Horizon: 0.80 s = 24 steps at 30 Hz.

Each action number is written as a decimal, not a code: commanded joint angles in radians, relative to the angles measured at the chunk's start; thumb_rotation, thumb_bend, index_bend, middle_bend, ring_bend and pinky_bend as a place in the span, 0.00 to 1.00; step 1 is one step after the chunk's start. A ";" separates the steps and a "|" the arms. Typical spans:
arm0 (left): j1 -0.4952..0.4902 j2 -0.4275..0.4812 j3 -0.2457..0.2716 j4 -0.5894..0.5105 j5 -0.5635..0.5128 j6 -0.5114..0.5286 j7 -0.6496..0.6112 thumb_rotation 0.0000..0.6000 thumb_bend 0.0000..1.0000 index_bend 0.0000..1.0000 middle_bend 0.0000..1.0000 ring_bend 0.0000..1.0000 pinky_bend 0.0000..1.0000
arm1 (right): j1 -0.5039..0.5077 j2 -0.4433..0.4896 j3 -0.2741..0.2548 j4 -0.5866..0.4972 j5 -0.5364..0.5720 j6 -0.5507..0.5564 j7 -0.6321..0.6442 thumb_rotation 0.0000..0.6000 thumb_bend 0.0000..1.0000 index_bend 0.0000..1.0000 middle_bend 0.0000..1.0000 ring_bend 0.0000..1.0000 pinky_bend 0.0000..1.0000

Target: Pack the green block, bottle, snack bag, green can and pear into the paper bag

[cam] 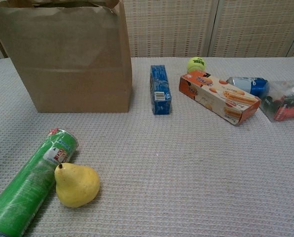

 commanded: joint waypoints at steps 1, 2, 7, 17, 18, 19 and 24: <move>-0.073 -0.068 0.030 0.012 -0.014 0.016 0.068 1.00 0.67 0.72 0.73 0.69 0.82 | 0.002 0.004 -0.002 -0.001 -0.001 -0.002 0.008 1.00 0.06 0.00 0.00 0.00 0.00; -0.087 -0.085 0.042 0.020 -0.010 0.018 0.081 1.00 0.67 0.72 0.73 0.69 0.82 | 0.002 0.005 -0.003 -0.002 -0.002 -0.003 0.011 1.00 0.06 0.00 0.00 0.00 0.00; -0.148 -0.182 0.105 0.118 0.028 0.021 0.128 1.00 0.67 0.72 0.72 0.69 0.82 | 0.004 0.013 -0.006 -0.007 -0.005 -0.005 0.023 1.00 0.06 0.00 0.00 0.00 0.00; -0.179 -0.250 0.178 0.227 0.034 -0.083 0.149 1.00 0.51 0.41 0.39 0.38 0.51 | 0.007 0.017 -0.005 -0.008 0.002 -0.010 0.038 1.00 0.06 0.00 0.00 0.00 0.00; -0.177 -0.240 0.185 0.215 0.034 -0.097 0.155 1.00 0.45 0.28 0.25 0.24 0.39 | 0.008 0.017 -0.005 -0.008 0.002 -0.012 0.038 1.00 0.06 0.00 0.00 0.00 0.00; -0.175 -0.234 0.187 0.209 0.038 -0.103 0.155 1.00 0.43 0.20 0.18 0.17 0.33 | 0.008 0.017 -0.005 -0.008 0.002 -0.013 0.036 1.00 0.06 0.00 0.00 0.00 0.00; -0.158 -0.201 0.182 0.168 0.049 -0.118 0.133 1.00 0.40 0.04 0.03 0.03 0.20 | 0.008 0.015 -0.005 -0.008 0.002 -0.014 0.029 1.00 0.06 0.00 0.00 0.00 0.00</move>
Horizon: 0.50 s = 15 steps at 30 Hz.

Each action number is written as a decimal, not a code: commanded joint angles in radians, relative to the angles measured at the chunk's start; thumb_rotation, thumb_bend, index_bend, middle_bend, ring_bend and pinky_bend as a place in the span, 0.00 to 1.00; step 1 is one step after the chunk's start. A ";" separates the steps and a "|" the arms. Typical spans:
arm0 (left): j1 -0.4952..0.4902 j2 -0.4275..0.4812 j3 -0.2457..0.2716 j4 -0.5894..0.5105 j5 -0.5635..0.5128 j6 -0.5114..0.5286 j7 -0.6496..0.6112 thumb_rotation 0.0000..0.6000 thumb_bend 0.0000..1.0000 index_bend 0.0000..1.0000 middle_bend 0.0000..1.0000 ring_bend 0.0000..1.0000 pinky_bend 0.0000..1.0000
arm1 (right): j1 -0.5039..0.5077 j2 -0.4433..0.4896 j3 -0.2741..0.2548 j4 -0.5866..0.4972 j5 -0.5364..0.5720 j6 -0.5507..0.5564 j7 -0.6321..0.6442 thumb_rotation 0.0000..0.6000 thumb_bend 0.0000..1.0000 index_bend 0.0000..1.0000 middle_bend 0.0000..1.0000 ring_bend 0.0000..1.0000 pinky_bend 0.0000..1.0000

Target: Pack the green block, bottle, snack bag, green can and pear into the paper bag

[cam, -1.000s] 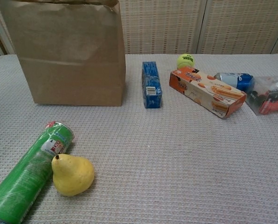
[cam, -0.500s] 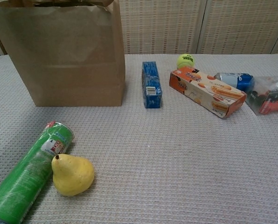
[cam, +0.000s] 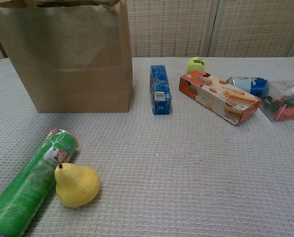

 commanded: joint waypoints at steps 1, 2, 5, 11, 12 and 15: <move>0.016 0.025 -0.002 -0.036 0.007 -0.008 -0.015 1.00 0.40 0.04 0.03 0.03 0.20 | -0.001 -0.001 0.000 0.000 0.000 0.001 -0.002 1.00 0.06 0.00 0.00 0.00 0.00; 0.022 0.033 -0.002 -0.050 0.012 -0.006 -0.021 1.00 0.40 0.04 0.03 0.03 0.20 | -0.001 -0.001 0.000 0.001 0.000 0.002 -0.003 1.00 0.06 0.00 0.00 0.00 0.00; 0.060 0.066 0.006 -0.114 0.046 0.014 -0.050 1.00 0.41 0.05 0.04 0.04 0.21 | -0.004 -0.003 0.001 0.004 -0.002 0.007 -0.007 1.00 0.06 0.00 0.00 0.00 0.00; 0.135 0.113 0.047 -0.179 0.162 0.073 -0.095 1.00 0.52 0.25 0.21 0.22 0.38 | -0.007 -0.006 0.001 0.008 -0.004 0.013 -0.010 1.00 0.06 0.00 0.00 0.00 0.00; 0.169 0.131 0.067 -0.193 0.213 0.100 -0.115 1.00 0.55 0.37 0.35 0.34 0.49 | -0.007 -0.007 0.001 0.009 -0.005 0.014 -0.011 1.00 0.06 0.00 0.00 0.00 0.00; 0.328 0.205 0.151 -0.242 0.355 0.217 -0.219 1.00 0.59 0.57 0.58 0.55 0.67 | -0.010 -0.012 0.000 0.014 -0.014 0.021 -0.024 1.00 0.06 0.00 0.00 0.00 0.00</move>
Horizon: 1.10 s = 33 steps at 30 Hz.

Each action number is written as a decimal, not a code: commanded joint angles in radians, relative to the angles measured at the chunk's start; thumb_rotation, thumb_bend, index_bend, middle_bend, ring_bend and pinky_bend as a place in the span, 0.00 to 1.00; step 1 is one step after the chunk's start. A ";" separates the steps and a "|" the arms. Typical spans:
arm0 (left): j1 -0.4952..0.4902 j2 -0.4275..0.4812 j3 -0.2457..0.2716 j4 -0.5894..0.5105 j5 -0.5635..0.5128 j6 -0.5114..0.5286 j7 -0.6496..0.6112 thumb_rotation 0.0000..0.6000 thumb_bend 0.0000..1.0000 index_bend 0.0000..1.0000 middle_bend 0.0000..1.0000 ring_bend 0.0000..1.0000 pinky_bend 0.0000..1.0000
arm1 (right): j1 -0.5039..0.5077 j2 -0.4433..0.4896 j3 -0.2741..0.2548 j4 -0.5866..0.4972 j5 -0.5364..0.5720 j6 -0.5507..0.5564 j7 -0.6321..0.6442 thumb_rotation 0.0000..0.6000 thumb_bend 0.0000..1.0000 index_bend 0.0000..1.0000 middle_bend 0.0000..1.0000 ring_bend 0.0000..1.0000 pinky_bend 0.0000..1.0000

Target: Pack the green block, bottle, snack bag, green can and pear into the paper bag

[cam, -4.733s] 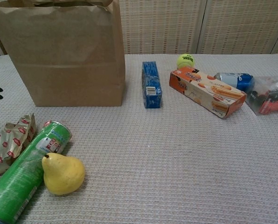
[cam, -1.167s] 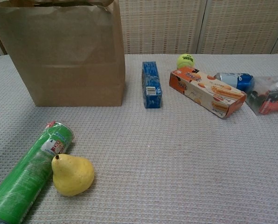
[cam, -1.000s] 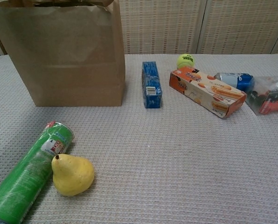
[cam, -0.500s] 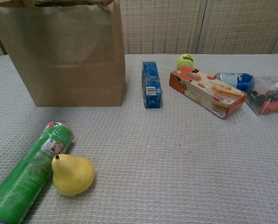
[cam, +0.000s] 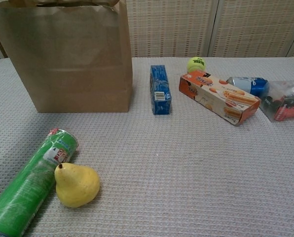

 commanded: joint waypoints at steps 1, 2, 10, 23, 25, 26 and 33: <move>0.208 0.110 0.122 -0.063 0.200 0.136 -0.150 1.00 0.59 0.58 0.60 0.57 0.69 | -0.003 -0.005 0.000 0.004 -0.005 0.006 -0.011 1.00 0.06 0.00 0.00 0.00 0.00; 0.234 0.126 0.142 -0.059 0.231 0.142 -0.174 1.00 0.59 0.58 0.62 0.57 0.69 | -0.004 -0.006 0.000 0.005 -0.005 0.007 -0.013 1.00 0.06 0.00 0.00 0.00 0.00; 0.389 0.185 0.407 0.235 0.735 0.230 -0.269 1.00 0.57 0.51 0.53 0.49 0.63 | -0.009 -0.014 0.004 0.009 -0.002 0.013 -0.032 1.00 0.06 0.00 0.00 0.00 0.00; 0.352 0.040 0.648 0.808 1.370 0.334 0.043 1.00 0.37 0.00 0.00 0.00 0.05 | -0.009 -0.017 0.004 0.010 -0.005 0.014 -0.039 1.00 0.06 0.00 0.00 0.00 0.00; 0.351 0.023 0.664 0.798 1.396 0.329 0.068 1.00 0.37 0.00 0.00 0.00 0.05 | -0.009 -0.017 0.004 0.011 -0.006 0.015 -0.035 1.00 0.06 0.00 0.00 0.00 0.00; 0.350 0.016 0.669 0.792 1.405 0.327 0.079 1.00 0.37 0.00 0.00 0.00 0.05 | -0.008 -0.017 0.004 0.011 -0.006 0.014 -0.034 1.00 0.06 0.00 0.00 0.00 0.00; 0.334 -0.015 0.693 0.763 1.447 0.275 0.162 1.00 0.37 0.00 0.00 0.00 0.03 | -0.005 -0.012 0.000 0.008 -0.011 0.010 -0.024 1.00 0.06 0.00 0.00 0.00 0.00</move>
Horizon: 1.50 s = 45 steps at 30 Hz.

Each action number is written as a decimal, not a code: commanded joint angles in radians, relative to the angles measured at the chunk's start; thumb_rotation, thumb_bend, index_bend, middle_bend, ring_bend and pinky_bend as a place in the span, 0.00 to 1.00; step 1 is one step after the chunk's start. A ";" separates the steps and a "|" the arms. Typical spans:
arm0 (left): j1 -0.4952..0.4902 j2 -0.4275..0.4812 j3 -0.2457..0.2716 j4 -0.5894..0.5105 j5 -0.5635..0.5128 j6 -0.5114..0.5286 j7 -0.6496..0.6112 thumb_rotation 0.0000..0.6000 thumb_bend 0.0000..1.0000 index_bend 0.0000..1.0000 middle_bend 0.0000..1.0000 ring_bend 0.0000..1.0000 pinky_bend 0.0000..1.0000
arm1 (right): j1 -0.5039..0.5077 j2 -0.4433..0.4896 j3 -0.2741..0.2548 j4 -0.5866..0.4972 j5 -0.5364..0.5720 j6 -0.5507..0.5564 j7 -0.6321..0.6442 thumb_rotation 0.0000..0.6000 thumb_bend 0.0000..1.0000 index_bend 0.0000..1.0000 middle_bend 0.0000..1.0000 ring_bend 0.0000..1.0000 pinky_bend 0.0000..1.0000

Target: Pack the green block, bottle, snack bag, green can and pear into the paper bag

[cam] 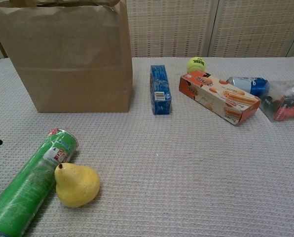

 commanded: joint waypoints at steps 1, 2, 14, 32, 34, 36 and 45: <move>-0.008 -0.015 0.011 -0.006 0.008 -0.031 0.026 1.00 0.37 0.00 0.00 0.00 0.03 | 0.000 0.001 -0.001 0.000 -0.002 0.001 0.002 1.00 0.06 0.00 0.00 0.00 0.00; -0.008 -0.018 0.013 -0.006 0.007 -0.036 0.030 1.00 0.37 0.00 0.00 0.00 0.03 | 0.000 0.001 -0.001 0.000 -0.002 0.001 0.003 1.00 0.06 0.00 0.00 0.00 0.00; -0.010 -0.082 0.020 0.008 -0.018 -0.088 0.049 1.00 0.37 0.00 0.00 0.00 0.03 | 0.000 0.001 -0.003 -0.002 -0.003 0.000 0.003 1.00 0.06 0.00 0.00 0.00 0.00; -0.022 -0.085 0.018 -0.070 -0.053 -0.077 0.033 1.00 0.37 0.00 0.00 0.00 0.03 | 0.003 0.004 -0.004 -0.006 -0.002 -0.004 0.006 1.00 0.06 0.00 0.00 0.00 0.00; -0.024 -0.088 0.027 -0.079 -0.040 -0.079 0.040 1.00 0.37 0.00 0.00 0.00 0.03 | 0.003 0.005 -0.005 -0.006 -0.002 -0.005 0.006 1.00 0.06 0.00 0.00 0.00 0.00; -0.023 -0.094 0.033 -0.084 -0.033 -0.082 0.046 1.00 0.37 0.00 0.00 0.00 0.03 | 0.003 0.005 -0.006 -0.006 -0.004 -0.005 0.005 1.00 0.06 0.00 0.00 0.00 0.00; -0.018 -0.133 0.035 -0.112 -0.032 -0.096 0.060 1.00 0.37 0.00 0.00 0.00 0.03 | 0.002 0.004 -0.007 -0.005 -0.007 -0.002 0.006 1.00 0.06 0.00 0.00 0.00 0.00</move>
